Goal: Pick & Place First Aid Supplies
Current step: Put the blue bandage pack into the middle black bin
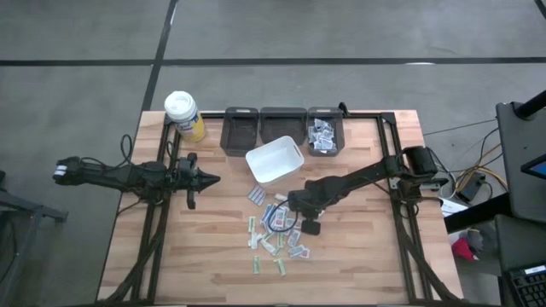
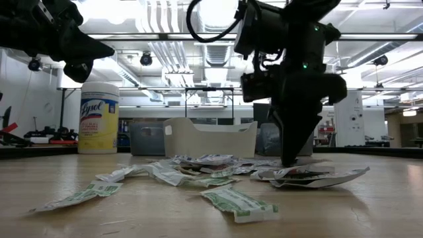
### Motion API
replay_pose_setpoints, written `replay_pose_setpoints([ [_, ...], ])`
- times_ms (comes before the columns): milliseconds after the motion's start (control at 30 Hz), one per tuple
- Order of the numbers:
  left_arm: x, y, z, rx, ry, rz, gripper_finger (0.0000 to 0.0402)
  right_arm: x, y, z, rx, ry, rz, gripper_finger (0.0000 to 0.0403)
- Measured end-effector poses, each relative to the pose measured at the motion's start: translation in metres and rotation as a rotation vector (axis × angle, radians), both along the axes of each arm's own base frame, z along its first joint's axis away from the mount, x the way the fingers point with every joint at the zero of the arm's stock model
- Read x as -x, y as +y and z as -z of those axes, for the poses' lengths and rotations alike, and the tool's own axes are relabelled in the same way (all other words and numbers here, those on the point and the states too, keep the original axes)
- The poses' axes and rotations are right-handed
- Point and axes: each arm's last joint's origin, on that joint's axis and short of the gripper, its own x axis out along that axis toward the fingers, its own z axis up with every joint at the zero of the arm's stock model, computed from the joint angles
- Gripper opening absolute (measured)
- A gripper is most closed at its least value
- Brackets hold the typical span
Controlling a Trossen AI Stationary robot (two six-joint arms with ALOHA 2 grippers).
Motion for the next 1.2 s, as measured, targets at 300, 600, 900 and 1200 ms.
replay_pose_setpoints([
  [300,0.000,0.000,0.000,0.000,0.001,0.000,0.0000,-0.005,0.002,-0.014,-0.029,0.000,-0.023,0.0009],
  [600,0.000,0.000,0.000,0.000,0.000,0.000,0.0000,-0.002,0.003,-0.019,-0.095,0.020,0.039,0.0008],
  [900,0.000,0.000,0.000,0.004,-0.005,0.000,0.0000,0.012,-0.004,-0.067,-0.076,-0.026,0.147,0.0008],
  [1200,0.000,0.000,-0.001,0.022,-0.011,-0.019,0.0000,0.028,-0.047,-0.121,0.089,-0.206,0.263,0.0008],
])
